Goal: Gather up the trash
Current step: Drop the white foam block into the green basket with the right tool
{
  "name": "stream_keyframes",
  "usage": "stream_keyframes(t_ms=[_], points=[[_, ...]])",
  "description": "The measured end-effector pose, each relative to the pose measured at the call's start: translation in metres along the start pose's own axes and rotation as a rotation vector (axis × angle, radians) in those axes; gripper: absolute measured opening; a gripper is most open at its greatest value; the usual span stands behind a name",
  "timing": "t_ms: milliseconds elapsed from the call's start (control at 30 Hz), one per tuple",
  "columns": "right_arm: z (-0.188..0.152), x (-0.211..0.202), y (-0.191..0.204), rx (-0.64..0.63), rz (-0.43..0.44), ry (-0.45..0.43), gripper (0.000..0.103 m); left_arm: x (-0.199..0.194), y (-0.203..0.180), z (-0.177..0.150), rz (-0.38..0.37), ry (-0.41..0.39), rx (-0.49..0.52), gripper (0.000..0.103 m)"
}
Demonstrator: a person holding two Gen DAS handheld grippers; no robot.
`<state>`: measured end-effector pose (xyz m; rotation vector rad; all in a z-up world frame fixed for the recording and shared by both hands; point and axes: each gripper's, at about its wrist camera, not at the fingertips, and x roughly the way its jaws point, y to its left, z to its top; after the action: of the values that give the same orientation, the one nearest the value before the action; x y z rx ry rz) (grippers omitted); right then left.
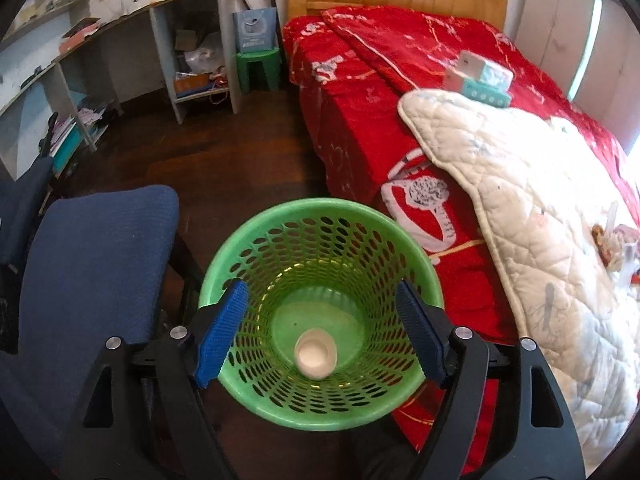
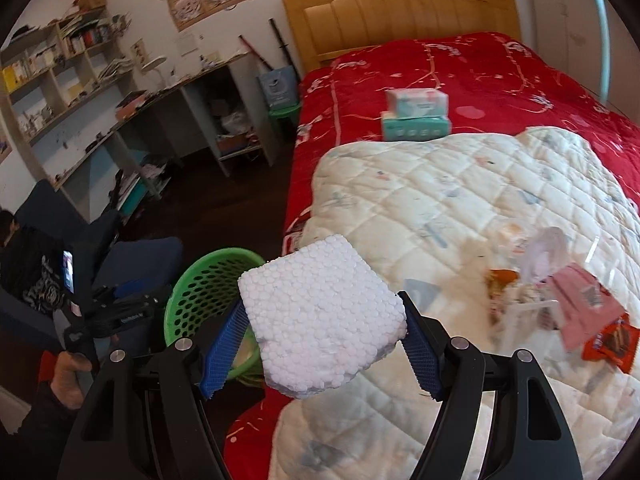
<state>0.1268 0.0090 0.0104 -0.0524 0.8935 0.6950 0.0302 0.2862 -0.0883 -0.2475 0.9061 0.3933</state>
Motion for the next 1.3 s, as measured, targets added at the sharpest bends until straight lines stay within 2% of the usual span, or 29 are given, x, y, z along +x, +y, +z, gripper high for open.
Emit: stream_keyframes(t_ms=[267,833,1067,1300], points=[[-0.007,0.045,0.035,-0.025,0.069,0.065,0.07,-0.027,0.03,0.008,0.012,-0.068,-0.074,0.077],[-0.03,0.158,0.127,-0.074,0.174,0.238,0.071,-0.05,0.068,0.011,0.06,-0.118,-0.138,0.082],[-0.031,0.177,0.14,-0.05,0.213,0.259,0.079,-0.046,0.077,0.009,0.057,-0.112,-0.16,0.082],[-0.03,0.163,0.13,-0.042,0.202,0.238,0.08,-0.04,0.069,0.007,0.044,-0.097,-0.153,0.082]])
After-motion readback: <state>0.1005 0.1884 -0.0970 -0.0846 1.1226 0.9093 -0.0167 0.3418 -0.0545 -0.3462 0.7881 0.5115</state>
